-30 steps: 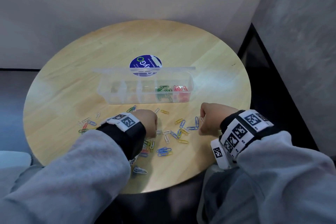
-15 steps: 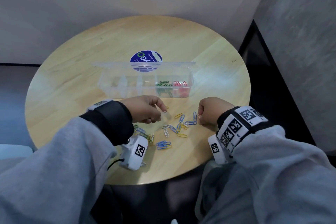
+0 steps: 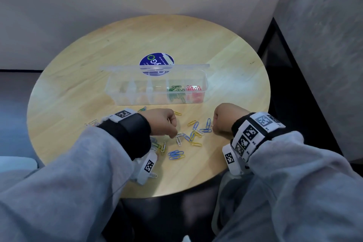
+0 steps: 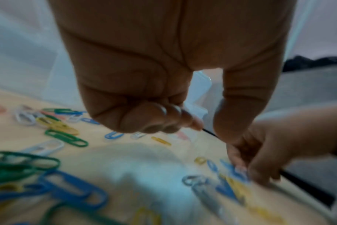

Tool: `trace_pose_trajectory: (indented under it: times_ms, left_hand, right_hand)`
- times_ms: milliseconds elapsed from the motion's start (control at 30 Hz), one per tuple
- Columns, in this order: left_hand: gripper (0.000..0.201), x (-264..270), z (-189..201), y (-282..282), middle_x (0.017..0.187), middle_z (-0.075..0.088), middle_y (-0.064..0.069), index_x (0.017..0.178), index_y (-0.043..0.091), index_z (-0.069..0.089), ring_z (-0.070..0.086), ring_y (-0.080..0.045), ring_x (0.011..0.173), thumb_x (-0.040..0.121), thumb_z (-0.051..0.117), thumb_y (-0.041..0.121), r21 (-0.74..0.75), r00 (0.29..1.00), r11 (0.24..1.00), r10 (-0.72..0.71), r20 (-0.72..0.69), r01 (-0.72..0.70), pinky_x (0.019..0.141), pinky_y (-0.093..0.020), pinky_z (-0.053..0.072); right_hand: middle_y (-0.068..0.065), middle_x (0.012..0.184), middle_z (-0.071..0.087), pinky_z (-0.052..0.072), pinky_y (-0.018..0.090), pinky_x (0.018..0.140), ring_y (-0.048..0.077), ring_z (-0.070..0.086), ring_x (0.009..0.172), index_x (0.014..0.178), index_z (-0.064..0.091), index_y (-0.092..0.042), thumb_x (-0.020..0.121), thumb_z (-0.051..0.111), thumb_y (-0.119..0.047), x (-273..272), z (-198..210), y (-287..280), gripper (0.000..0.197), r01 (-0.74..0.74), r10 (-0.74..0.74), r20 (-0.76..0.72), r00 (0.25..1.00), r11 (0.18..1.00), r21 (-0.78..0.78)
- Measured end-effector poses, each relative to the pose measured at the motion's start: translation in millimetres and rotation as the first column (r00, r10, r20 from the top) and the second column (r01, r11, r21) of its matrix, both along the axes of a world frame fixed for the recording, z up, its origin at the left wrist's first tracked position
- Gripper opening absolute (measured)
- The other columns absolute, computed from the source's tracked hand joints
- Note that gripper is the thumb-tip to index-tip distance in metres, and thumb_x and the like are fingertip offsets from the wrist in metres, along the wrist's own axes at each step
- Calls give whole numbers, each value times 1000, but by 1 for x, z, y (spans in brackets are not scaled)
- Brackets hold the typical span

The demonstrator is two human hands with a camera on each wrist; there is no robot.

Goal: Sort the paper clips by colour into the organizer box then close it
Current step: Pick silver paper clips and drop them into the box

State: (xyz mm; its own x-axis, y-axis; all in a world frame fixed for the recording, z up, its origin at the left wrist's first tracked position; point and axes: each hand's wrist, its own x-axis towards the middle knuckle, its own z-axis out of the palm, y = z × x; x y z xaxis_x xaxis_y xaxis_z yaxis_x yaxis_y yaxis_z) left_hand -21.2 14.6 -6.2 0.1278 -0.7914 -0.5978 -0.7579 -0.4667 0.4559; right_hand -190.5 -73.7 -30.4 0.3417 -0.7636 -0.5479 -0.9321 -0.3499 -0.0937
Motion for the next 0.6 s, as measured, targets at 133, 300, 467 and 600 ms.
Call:
trace_pose_trajectory:
  times_ms: [133,300,467,600]
  left_hand:
    - [37,-15,1,5,91,51,7,107,30,55,50,-16,77,73,69,21,45,940,984,-177,292,171,52,-19,29]
    - [40,-24,-6,0,111,59,1,113,24,57,48,-15,86,76,72,26,49,904,967,-250,348,248,61,-23,34]
    - [16,-25,-7,-3,82,52,6,92,24,60,48,-13,76,80,69,26,48,896,957,-283,341,285,48,-18,27]
    - [9,-24,-11,-4,64,47,10,84,25,57,50,-13,74,83,66,27,76,878,949,-311,364,305,47,-19,27]
  right_hand:
    - [4,70,59,38,18,49,22,56,64,83,64,-11,74,57,-11,-4,0,3,11,-18,18,12,1000,999,-37]
    - [5,86,64,46,25,67,23,60,79,92,66,-10,79,69,-29,-3,-2,0,23,-65,65,6,998,998,-28]
    - [3,69,56,41,22,55,22,55,64,74,58,-12,78,56,-15,-1,-2,2,5,-90,89,-29,996,996,-29]
    - [2,62,49,35,18,47,17,45,51,64,47,-13,78,52,-13,-2,1,9,16,-112,107,-66,992,991,-70]
